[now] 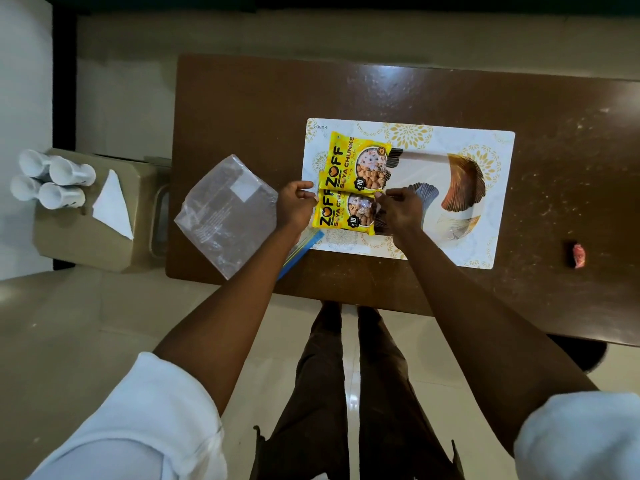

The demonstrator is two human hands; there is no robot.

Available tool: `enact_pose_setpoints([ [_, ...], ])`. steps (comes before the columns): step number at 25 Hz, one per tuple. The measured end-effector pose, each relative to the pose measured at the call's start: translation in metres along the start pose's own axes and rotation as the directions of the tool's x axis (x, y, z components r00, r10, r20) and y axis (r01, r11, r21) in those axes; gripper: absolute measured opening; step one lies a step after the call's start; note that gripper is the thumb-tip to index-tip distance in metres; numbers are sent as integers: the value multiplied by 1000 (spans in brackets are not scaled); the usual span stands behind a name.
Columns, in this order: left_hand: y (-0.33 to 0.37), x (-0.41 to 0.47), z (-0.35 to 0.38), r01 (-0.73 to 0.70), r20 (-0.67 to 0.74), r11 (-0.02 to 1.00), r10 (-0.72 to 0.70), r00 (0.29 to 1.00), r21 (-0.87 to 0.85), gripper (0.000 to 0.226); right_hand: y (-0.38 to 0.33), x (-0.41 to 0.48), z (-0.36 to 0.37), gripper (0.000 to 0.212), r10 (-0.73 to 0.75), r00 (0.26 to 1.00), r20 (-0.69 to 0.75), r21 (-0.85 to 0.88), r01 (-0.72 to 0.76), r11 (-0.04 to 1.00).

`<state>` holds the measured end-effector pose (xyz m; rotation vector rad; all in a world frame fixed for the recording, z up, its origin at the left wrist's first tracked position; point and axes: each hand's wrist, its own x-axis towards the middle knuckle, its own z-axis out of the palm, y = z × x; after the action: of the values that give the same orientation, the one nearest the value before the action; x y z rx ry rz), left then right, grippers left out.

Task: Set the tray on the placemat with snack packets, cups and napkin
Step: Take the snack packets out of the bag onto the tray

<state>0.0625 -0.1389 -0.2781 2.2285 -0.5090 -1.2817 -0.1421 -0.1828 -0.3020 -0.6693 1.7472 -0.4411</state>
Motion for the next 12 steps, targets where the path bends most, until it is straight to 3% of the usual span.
enact_pose_setpoints([
  [3, 4, -33, -20, 12, 1, 1000, -12, 1000, -23, 35, -1, -22, -13, 34, -17, 1000, 0, -76, 17, 997],
  [6, 10, -85, -44, 49, 10, 995, -48, 999, -88, 31, -3, -67, -21, 17, -15, 991, 132, -103, 29, 994],
  [8, 16, -120, -64, 58, -3, 990, -59, 998, -127, 29, -18, -105, -15, 19, -3, 983, 183, -140, 29, 990],
  [12, 10, -162, -109, 99, -34, 971, -109, 993, -217, 27, -45, -175, 20, 9, -76, 943, 324, -208, 149, 967],
])
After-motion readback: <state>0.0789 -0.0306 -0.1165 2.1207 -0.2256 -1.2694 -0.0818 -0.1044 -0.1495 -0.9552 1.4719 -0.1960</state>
